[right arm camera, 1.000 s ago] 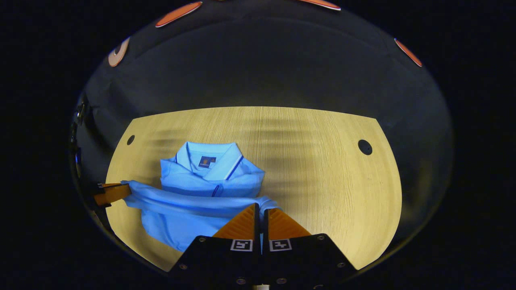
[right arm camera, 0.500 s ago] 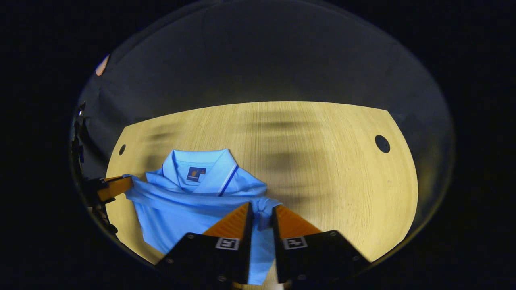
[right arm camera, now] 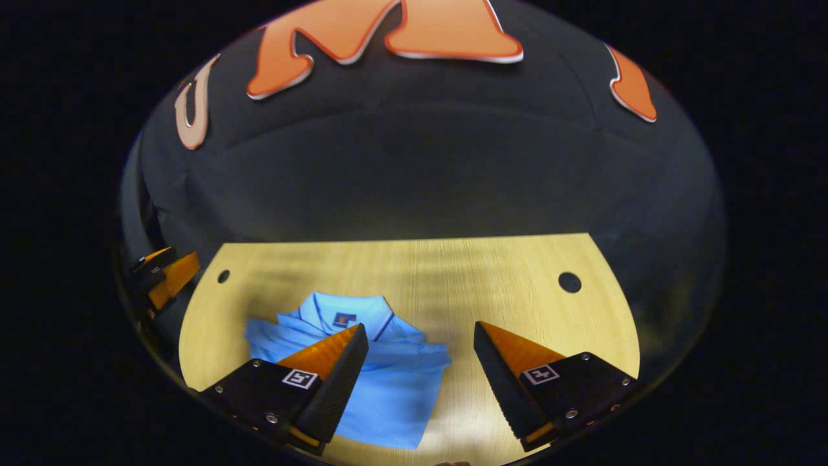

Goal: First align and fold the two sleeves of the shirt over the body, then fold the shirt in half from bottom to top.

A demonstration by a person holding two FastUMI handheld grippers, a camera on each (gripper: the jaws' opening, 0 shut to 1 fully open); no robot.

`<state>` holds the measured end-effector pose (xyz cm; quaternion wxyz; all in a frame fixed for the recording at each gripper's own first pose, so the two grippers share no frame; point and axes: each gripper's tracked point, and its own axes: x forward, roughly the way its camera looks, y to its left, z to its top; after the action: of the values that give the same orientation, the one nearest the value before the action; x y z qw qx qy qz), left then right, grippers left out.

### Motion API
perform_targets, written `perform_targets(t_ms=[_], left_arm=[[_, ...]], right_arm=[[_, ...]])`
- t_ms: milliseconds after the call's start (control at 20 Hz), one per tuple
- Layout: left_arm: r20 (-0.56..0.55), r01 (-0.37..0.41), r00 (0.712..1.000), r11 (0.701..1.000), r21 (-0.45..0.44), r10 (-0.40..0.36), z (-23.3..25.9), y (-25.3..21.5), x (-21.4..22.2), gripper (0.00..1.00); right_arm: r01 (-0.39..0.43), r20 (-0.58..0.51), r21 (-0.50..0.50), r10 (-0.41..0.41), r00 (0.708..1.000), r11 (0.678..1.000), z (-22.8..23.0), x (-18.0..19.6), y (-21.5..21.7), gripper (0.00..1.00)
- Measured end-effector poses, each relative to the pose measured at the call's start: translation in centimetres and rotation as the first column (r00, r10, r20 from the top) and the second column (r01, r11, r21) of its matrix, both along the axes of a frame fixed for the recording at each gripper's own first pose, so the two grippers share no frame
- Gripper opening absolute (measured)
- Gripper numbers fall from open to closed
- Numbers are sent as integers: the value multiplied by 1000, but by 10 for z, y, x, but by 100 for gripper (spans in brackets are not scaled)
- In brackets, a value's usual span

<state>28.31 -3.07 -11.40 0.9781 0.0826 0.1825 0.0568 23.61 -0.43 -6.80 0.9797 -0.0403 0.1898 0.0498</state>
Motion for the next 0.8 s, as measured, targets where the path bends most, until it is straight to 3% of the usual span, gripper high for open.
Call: perform_targets(t_ms=[200, 450, 650, 800], left_arm=[[151, 49, 988, 998, -46, -42, 71, -18, -49, 100], [287, 75, 956, 996, -43, -60, 115, -12, -133, 100], [303, 60, 952, 995, -79, -34, 106, -1, -229, 100], [302, 28, 953, 995, -99, 3, 102, 18, -277, 100]], right_arm=[[-16, 194, -54, 26, 981, 998, 48, -47, 11, 99], [-26, 380, 6, 22, 925, 1000, 93, -137, 20, 99], [-33, 414, 33, 16, 910, 999, 92, -208, 26, 99], [-41, 430, 44, 18, 903, 998, 87, -247, 31, 99]])
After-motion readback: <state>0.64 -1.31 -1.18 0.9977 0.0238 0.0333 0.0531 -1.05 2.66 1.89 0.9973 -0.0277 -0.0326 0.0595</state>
